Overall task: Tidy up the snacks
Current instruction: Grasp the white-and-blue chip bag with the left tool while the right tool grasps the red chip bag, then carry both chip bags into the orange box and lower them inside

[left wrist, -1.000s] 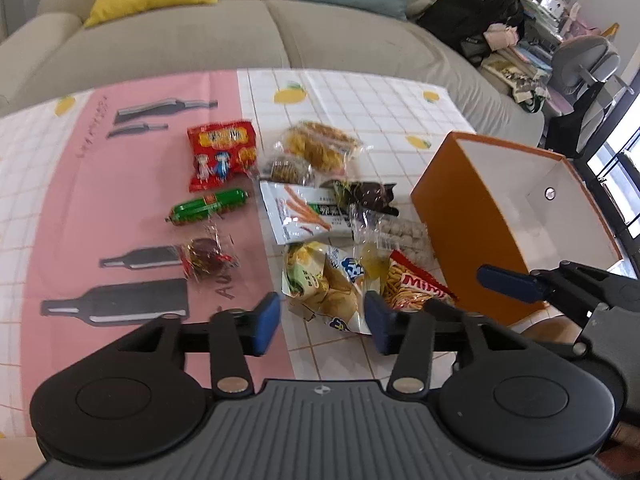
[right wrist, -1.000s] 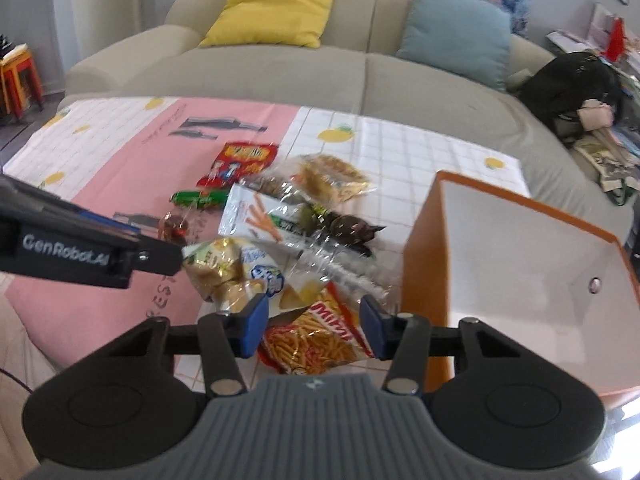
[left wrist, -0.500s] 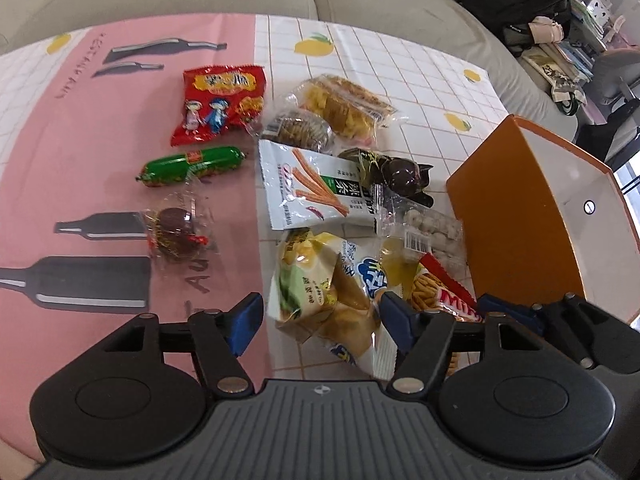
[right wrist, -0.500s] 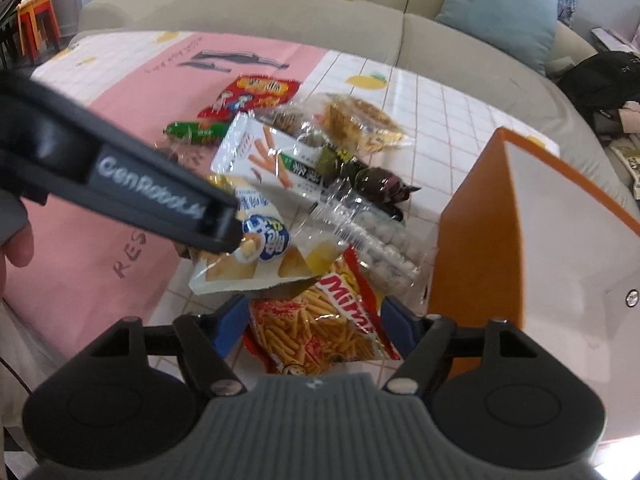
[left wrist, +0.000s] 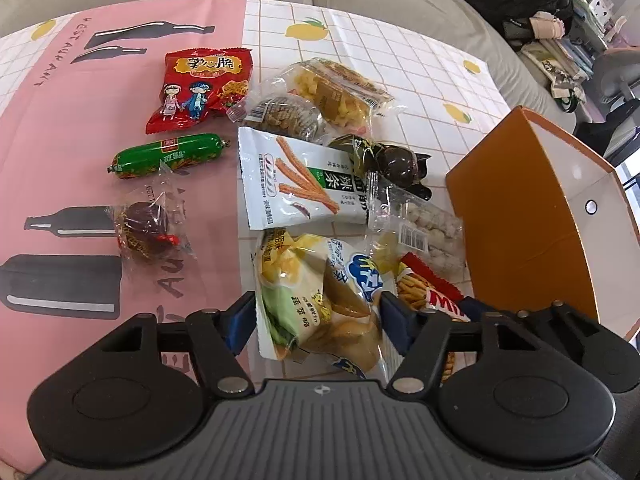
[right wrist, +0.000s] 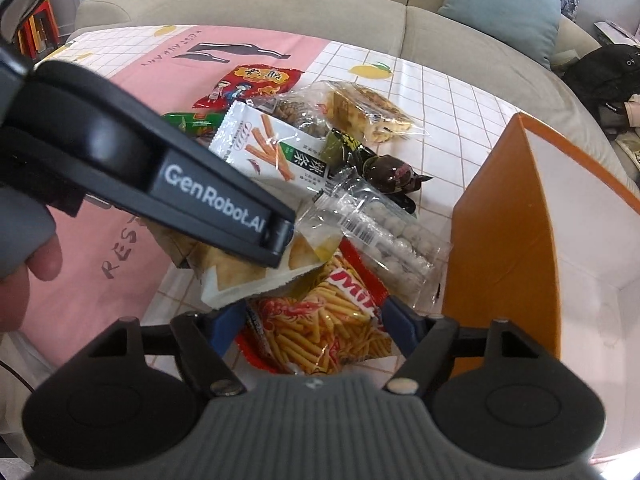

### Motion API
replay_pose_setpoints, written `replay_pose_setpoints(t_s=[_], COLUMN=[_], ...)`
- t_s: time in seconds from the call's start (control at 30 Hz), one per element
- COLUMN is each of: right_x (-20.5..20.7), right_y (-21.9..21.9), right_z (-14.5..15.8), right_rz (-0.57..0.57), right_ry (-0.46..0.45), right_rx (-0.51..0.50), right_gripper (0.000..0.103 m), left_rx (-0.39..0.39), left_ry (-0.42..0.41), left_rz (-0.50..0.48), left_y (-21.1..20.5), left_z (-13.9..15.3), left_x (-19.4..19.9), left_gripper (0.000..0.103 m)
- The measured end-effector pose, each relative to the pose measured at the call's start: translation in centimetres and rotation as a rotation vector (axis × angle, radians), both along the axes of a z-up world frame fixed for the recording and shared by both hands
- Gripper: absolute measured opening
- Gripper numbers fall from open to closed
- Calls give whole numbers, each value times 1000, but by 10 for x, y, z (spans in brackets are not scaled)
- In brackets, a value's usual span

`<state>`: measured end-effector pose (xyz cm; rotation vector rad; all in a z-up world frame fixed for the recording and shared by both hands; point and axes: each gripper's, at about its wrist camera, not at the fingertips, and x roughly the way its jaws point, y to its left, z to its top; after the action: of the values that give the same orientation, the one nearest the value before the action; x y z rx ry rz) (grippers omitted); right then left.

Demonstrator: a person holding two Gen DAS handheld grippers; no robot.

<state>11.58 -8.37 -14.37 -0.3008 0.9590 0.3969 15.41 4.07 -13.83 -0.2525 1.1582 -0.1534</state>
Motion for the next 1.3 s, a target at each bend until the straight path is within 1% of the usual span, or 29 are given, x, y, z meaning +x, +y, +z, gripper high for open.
replay_pose_setpoints(t_s=[0.03,0.07,0.2,0.33,0.4,0.5,0.73,0.97,1.07,1.17,1.3], right_x=[-1,-2,-4,-2,-1,-1,-4,-11,-17,-23,-26], right_y=[0,0,-1,-7,-8,-8,-11,-25,-27,-32,-48], right_z=[0,0,3,7,10,14,29,65,85,107,136], right_rz=[-1,-2,-16,-52,-62,-63,-69,-95,-85,-72,-83], right_ry=[-2,-5,-25,-13,-17,-12,-28,-35,-67,-121,-183], right_rx=[1,1,-2,34,45,58,101,228,256,268,275], right_gripper=[68,64,43,35,27,21,17,16,16,15,15], left_rx=[0,-2,7,21,24,39,70,96,110,121,128], left_ry=[-1,-5,-15,-36,-49,-72,-120,-172,-198,-235,-293], left_rz=[-1,-3,5,13,15,23,43,63,60,41,-16], left_y=[0,0,3,5,7,9,19,29,27,19,2], left_z=[0,0,3,11,18,28,52,81,96,114,137], left_x=[0,-1,-5,-11,-14,-20,-37,-53,-57,-61,-63], left_gripper=[69,63,59,55,55,55,55,55,55,55,55])
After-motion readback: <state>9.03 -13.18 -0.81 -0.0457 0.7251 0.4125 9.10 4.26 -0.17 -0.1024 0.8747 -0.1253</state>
